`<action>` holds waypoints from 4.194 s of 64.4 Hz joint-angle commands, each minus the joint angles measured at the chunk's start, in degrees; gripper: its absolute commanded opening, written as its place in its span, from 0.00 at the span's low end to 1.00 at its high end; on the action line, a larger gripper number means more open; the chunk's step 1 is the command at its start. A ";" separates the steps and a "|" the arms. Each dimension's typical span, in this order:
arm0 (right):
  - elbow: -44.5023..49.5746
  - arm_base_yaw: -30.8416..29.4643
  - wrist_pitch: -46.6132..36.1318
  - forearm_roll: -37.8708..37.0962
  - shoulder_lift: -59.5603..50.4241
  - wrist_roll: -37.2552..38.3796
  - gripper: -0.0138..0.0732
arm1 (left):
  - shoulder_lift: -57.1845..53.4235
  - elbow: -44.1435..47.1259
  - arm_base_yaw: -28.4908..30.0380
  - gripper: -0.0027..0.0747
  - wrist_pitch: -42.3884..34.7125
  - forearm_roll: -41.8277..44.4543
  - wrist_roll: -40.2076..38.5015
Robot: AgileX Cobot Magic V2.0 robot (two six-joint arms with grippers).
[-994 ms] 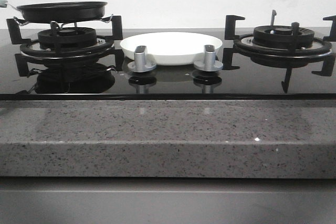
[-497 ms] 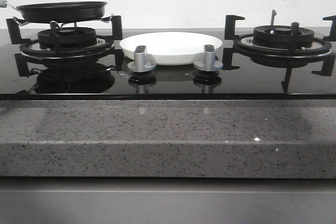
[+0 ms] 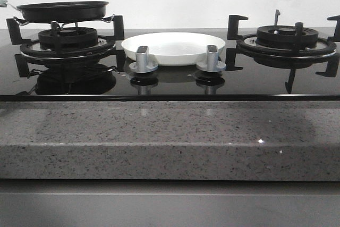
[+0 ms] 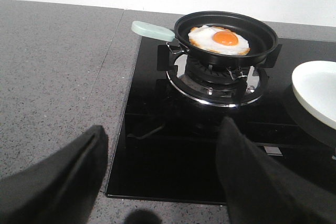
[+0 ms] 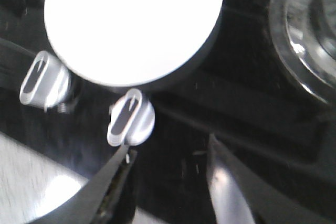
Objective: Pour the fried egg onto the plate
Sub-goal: 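Reach the right gripper down and grasp the white plate's rim, then lift the white plate with the right gripper toward the frying pan, then grasp the frying pan's pale green handle with the left gripper and lift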
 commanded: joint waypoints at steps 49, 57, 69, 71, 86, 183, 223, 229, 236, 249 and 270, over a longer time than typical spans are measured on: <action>-34.71 -2.93 12.11 4.47 29.95 0.00 0.55 | 0.70 -1.47 -0.01 0.60 -4.87 -0.43 -0.11; -38.76 -3.78 13.95 4.47 33.16 0.04 0.55 | 0.70 -1.47 -0.01 0.60 -4.87 -0.43 -0.11; -42.36 -4.12 16.07 5.86 36.33 0.04 0.55 | 0.70 -1.47 -0.01 0.60 -4.87 -0.43 -0.11; -42.44 -4.12 16.21 6.03 36.63 0.04 0.55 | 0.70 -1.47 -0.01 0.60 -4.87 -0.43 -0.11; -42.44 -4.12 17.78 8.50 38.49 -0.02 0.51 | 0.70 -1.47 -0.01 0.60 -4.87 -0.43 -0.11; -4.25 2.72 -3.34 6.77 7.39 -3.87 0.08 | 0.70 -1.45 -0.01 0.60 -4.87 -0.43 -0.11; -3.11 2.72 -3.50 5.07 8.59 -3.87 0.08 | 1.52 -1.45 -0.01 0.83 -4.76 -2.55 -0.11; -3.11 2.72 -3.50 5.07 8.59 -3.87 0.08 | 3.70 -3.18 -0.01 0.84 -3.74 -5.35 -0.11; -3.11 2.72 -3.50 5.07 8.59 -3.87 0.08 | 8.81 -8.44 -0.01 0.84 -0.61 -6.80 -0.11; -3.11 2.72 -3.50 5.07 8.59 -3.87 0.08 | 23.35 -19.87 0.22 0.84 4.25 -8.64 -0.11; -3.11 2.72 -3.50 5.07 8.59 -3.87 0.08 | 42.11 -32.00 11.10 0.84 8.24 -26.11 7.40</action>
